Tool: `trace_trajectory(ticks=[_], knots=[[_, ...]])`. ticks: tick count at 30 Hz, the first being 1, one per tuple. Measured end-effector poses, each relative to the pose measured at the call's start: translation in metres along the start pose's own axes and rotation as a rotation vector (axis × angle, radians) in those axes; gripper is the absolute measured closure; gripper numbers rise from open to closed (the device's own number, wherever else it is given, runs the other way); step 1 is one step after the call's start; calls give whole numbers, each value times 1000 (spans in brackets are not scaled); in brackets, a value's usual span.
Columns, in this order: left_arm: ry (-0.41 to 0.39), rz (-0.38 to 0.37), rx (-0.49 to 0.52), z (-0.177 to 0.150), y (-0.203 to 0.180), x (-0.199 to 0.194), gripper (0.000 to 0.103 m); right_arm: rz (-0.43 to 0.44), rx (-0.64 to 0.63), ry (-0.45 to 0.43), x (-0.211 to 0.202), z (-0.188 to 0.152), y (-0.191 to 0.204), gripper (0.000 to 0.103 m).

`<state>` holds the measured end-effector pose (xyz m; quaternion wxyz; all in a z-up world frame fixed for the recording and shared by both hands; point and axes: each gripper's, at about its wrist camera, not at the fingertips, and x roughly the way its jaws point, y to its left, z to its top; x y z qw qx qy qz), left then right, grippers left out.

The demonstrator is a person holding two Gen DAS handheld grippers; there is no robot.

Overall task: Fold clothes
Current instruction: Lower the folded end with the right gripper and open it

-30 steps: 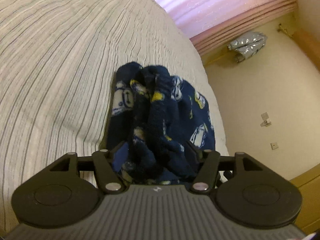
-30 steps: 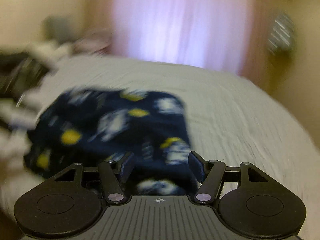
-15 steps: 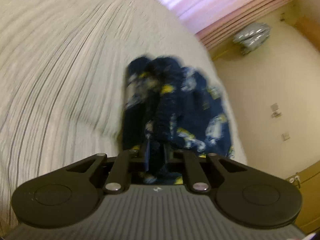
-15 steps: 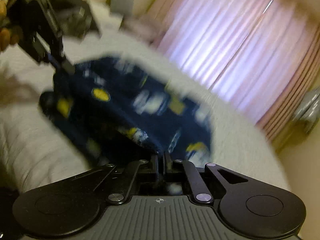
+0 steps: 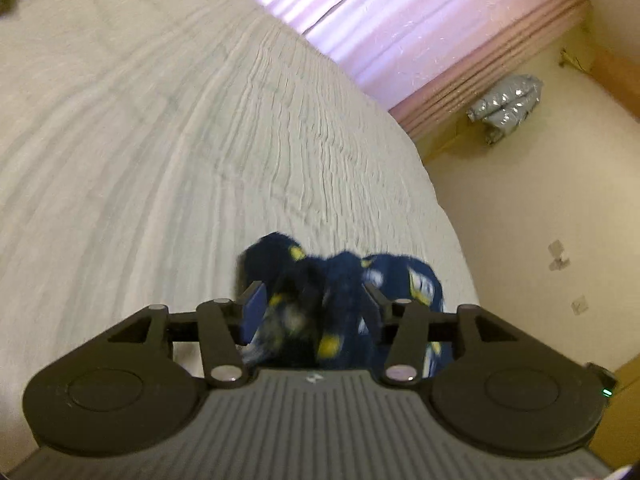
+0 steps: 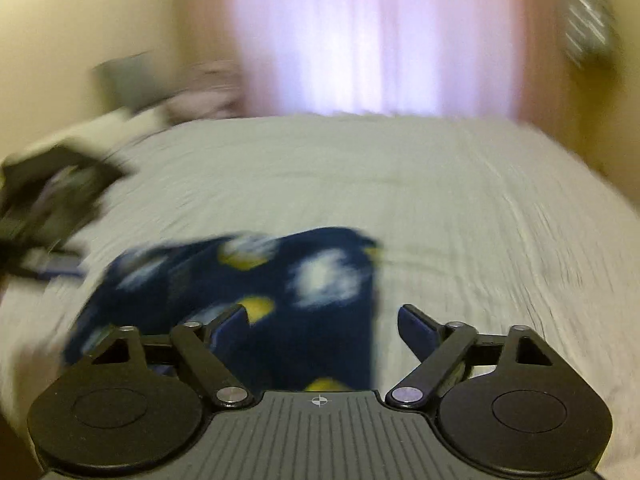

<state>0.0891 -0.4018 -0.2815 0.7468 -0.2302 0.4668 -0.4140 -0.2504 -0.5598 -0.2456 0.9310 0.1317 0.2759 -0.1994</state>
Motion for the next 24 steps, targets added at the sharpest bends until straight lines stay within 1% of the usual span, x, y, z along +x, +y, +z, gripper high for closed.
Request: trace_trajectory(ticks=[1,2,4,5,6,7,8,9,10,12,14,15,17,19,20,21,22,24], knots=[[14,-15,-19,4,1,11,57,-13,69,15,15,10,-13,37],[28,-23,-37,7,1,20,57,-2,148,27,31,18,-27,41],[54,-20,-63,11,2,37,58,30,249,54,56,27,-42,41],[61,-18,-69,11,4,43,59,42,279,60,65,30,-45,41],[64,-19,-75,10,7,47,66,54,309,66,74,32,-47,42],[68,-19,-82,10,10,51,80,65,338,71,82,34,-50,42],[63,-22,-82,10,12,53,89,77,367,77,91,36,-52,42],[41,-23,-72,9,13,50,93,89,396,82,100,38,-54,42],[9,-19,-55,7,14,45,95,100,413,85,105,39,-55,42],[-53,-7,-27,4,15,34,96,94,421,82,112,42,-52,42],[-94,20,-20,-4,22,25,96,95,413,74,118,43,-51,42],[-94,40,-30,-7,27,26,96,98,407,71,123,43,-50,42],[-68,83,-38,-11,38,38,95,79,381,83,135,40,-42,42],[-36,108,-35,-10,43,53,92,27,330,101,139,33,-31,41],[-28,114,-32,-8,43,57,92,-6,311,117,146,29,-27,41],[-28,116,-18,-5,38,56,90,-16,307,113,145,27,-26,41],[-33,124,7,-2,33,53,85,-25,304,107,144,25,-26,41],[-56,145,56,2,19,42,83,-31,307,65,127,25,-28,41]])
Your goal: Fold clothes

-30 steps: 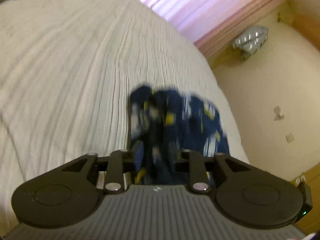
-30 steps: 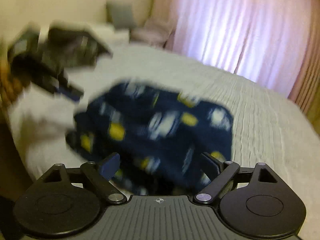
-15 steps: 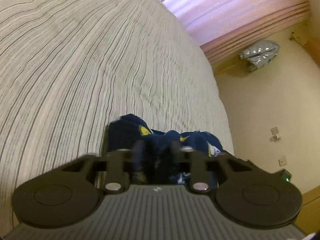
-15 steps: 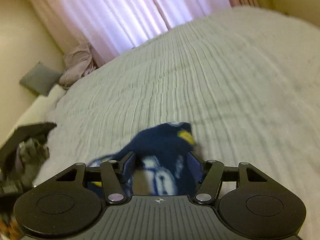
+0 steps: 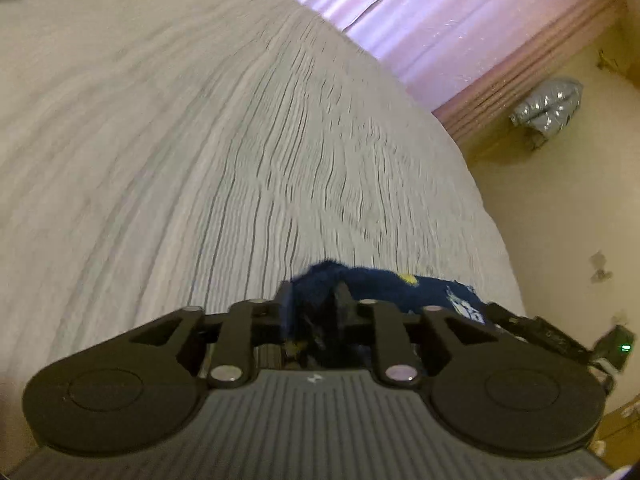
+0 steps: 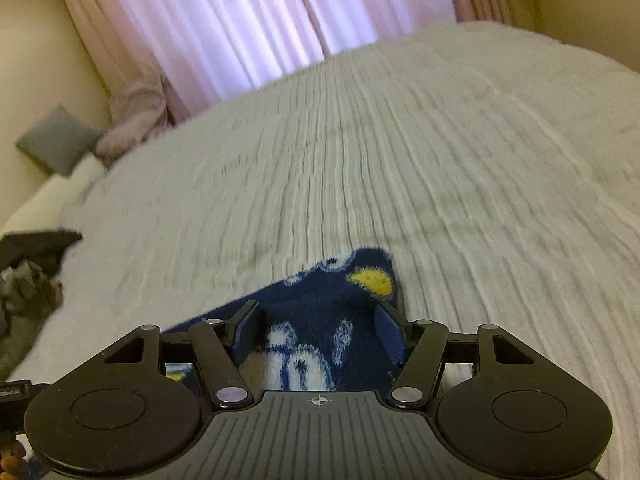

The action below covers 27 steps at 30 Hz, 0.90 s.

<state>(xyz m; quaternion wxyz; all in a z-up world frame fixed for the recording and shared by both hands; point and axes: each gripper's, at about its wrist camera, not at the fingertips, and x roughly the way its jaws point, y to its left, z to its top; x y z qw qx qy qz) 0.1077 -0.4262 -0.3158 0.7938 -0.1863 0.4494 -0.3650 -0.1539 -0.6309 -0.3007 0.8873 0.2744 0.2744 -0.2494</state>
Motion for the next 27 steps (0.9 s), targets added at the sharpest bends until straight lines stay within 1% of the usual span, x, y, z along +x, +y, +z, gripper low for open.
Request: trace_trajectory(ticks=[3,6,7,10,12,13,14,15,16,18,20,24,26,27], knots=[[-67,6,42,2,-17,-30,84,-12,-36,-61,-34,-4,2,41],[-109,-15,117,-4,-41,-53,84,-10,-82,-102,-69,-14,6,41],[-102,-21,163,-7,-52,-52,84,-10,-91,-109,-79,-19,7,41],[-80,-28,306,-17,-83,-44,84,-18,-172,-100,-88,-41,23,41],[-32,37,383,-25,-92,-20,84,-23,-221,-82,-88,-55,33,41],[6,67,393,-28,-90,-7,84,-26,-233,-64,-83,-62,36,41],[55,86,377,-32,-83,6,85,-53,-258,-44,-75,-70,35,41],[83,95,359,-34,-76,14,88,-83,-282,-25,-67,-78,34,41],[86,91,341,-34,-71,15,88,-112,-307,-5,-60,-87,33,41],[76,91,326,-33,-69,6,89,-95,-277,-4,-62,-91,26,41],[51,90,329,-33,-76,-10,92,-79,-245,-26,-76,-85,25,41],[-15,49,381,-34,-97,-40,92,-59,-222,-103,-107,-76,26,41],[-9,34,420,-34,-106,-37,90,-65,-206,-97,-107,-79,25,41],[15,56,432,-37,-104,-27,89,-70,-200,-87,-105,-81,24,41]])
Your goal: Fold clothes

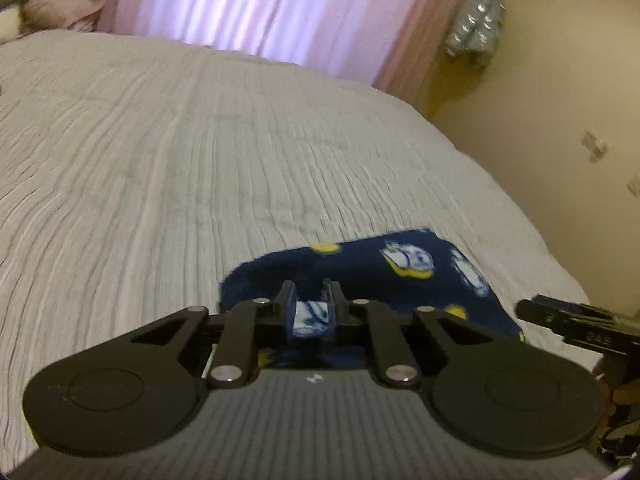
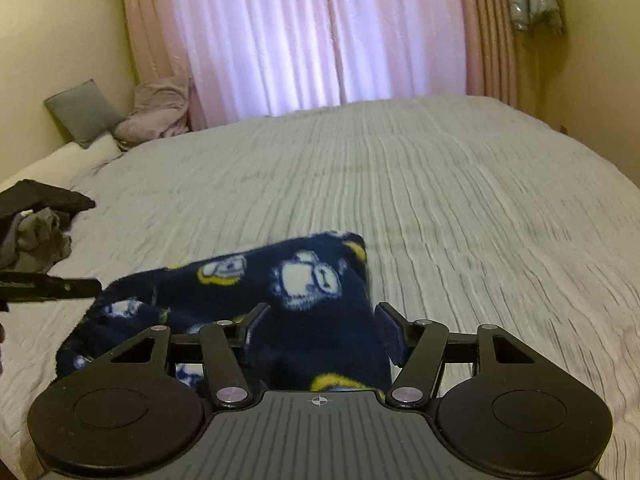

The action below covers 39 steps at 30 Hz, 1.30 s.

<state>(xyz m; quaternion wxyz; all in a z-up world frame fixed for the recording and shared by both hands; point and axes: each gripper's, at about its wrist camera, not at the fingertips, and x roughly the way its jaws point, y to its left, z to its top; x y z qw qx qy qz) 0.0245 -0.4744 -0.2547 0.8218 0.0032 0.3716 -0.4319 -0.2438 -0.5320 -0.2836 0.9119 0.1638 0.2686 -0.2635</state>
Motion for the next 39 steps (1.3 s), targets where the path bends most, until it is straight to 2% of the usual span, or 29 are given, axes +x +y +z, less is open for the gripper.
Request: trace_trajectory(ticks=[3,5,7,9,14,16,18,20,21,24,26,27,29,30,31,34,39], knots=[[106,71,15,-17,7,38,90,18,31,70,19,-9,1,41],[105,78,-1,-23,13,47,91,19,30,105,34,-18,1,42],[99,79,-28,-19,12,40,92,1,7,125,42,-22,3,42],[81,79,-41,-14,8,24,93,1,6,117,33,-14,5,41],[23,35,-13,-21,-10,-29,91,-18,-24,51,-2,-6,18,41],[38,13,9,-34,-15,-40,87,-23,-29,40,-14,-8,26,41],[92,31,32,-49,-21,-30,86,-31,-24,60,-13,-18,31,41],[146,56,9,-59,-20,-17,87,-37,-12,130,4,-31,28,41],[145,53,-10,-61,-20,-18,87,-49,-25,153,12,-37,30,41],[135,51,-32,-60,-21,-29,87,-81,-81,148,5,-38,44,41],[127,53,-33,-61,-22,-44,86,-77,-69,130,-8,-38,48,41],[127,58,-32,-63,-23,-51,85,-74,-62,121,-15,-38,49,41],[135,75,-29,-69,-26,-59,76,-68,-48,103,-29,-37,53,41],[144,90,-29,-72,-28,-62,62,-74,-38,114,-31,-41,55,41],[161,113,-30,-76,-30,-63,58,-80,-27,126,-33,-45,56,41],[195,152,-9,-91,-37,-71,57,-125,24,169,-39,-60,58,41],[235,164,-1,-112,-43,-90,57,-153,114,216,-59,-82,59,41]])
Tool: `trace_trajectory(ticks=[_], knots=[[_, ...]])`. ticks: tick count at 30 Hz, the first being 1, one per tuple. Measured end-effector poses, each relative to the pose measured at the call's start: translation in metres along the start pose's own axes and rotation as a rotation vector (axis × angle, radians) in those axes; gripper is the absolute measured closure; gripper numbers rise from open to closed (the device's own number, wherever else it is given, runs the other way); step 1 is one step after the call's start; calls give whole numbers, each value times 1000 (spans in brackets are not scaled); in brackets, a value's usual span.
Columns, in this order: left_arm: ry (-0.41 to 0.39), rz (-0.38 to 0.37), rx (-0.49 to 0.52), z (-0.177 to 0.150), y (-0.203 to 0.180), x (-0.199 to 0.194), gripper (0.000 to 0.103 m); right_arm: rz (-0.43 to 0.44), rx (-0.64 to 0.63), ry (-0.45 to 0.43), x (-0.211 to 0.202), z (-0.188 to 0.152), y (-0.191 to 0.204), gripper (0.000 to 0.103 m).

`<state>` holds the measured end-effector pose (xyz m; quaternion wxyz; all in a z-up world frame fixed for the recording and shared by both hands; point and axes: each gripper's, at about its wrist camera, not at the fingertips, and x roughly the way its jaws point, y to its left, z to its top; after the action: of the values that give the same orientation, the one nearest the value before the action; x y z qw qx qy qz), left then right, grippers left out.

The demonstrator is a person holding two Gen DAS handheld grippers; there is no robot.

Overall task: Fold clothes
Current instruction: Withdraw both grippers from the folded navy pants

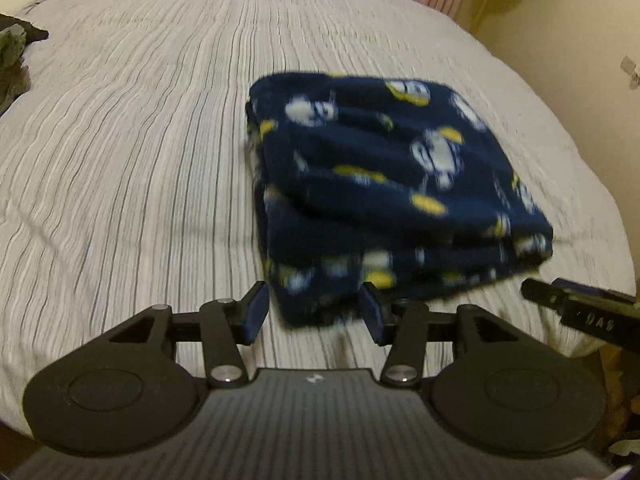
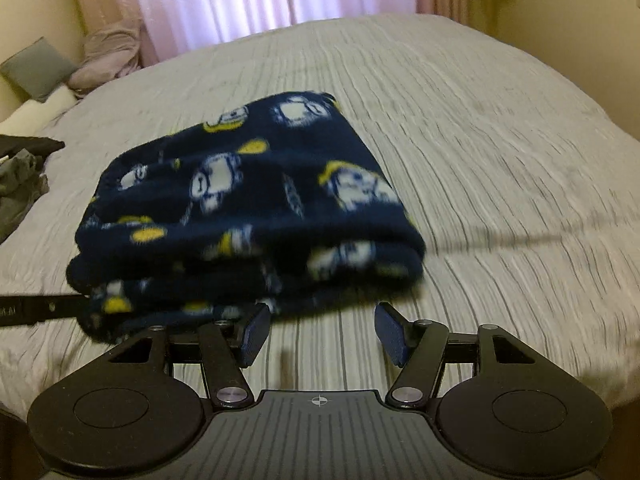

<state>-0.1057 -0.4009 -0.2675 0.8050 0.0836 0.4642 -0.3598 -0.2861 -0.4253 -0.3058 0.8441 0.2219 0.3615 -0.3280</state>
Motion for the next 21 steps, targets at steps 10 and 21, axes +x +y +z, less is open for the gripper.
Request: trace_trajectory(ticks=[10,21], knots=[[-24,0,45,-30,-2,-40,52,-20,31,-33,-45,-26,11,41],[-52,-76,29,-48,16,-61,49,-43,55,-91,-73,-47,21,41]])
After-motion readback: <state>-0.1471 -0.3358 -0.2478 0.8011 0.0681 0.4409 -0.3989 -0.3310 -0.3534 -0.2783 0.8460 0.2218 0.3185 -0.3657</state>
